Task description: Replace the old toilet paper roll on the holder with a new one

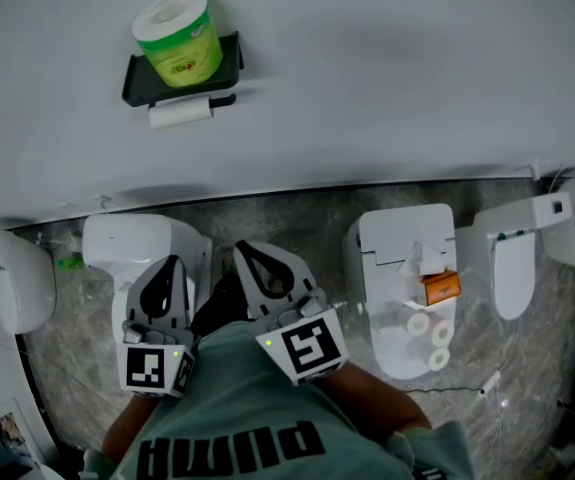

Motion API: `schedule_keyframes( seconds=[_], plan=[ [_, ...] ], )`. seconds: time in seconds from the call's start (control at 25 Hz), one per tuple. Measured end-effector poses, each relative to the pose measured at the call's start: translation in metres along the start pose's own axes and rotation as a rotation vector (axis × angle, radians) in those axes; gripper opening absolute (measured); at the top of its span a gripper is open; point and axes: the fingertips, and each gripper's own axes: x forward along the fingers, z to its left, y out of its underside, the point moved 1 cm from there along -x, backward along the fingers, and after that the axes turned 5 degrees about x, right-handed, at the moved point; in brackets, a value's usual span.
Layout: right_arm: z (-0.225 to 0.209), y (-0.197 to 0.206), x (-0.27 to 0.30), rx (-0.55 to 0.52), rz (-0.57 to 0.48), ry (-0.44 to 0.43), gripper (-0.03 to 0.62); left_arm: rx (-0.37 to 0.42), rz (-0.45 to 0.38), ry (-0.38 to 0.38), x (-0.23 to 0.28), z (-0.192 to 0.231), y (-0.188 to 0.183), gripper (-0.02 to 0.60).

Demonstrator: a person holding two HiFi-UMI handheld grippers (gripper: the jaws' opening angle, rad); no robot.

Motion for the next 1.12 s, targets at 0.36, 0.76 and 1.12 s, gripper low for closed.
schedule_keyframes(
  seconds=[0.36,0.76,1.12],
  plan=[
    [-0.006,-0.004,0.024,0.011,0.018,0.052,0.003,0.007,0.001,0.057,0.023,0.015,-0.001,0.005],
    [-0.004,-0.009,0.059,-0.061,0.084,0.1,0.003,-0.069,-0.053,0.115,0.051,0.043,-0.007,0.005],
    [-0.002,-0.02,0.09,-0.12,0.112,0.161,0.003,-0.131,-0.109,0.172,0.074,0.07,-0.02,0.005]
  ],
)
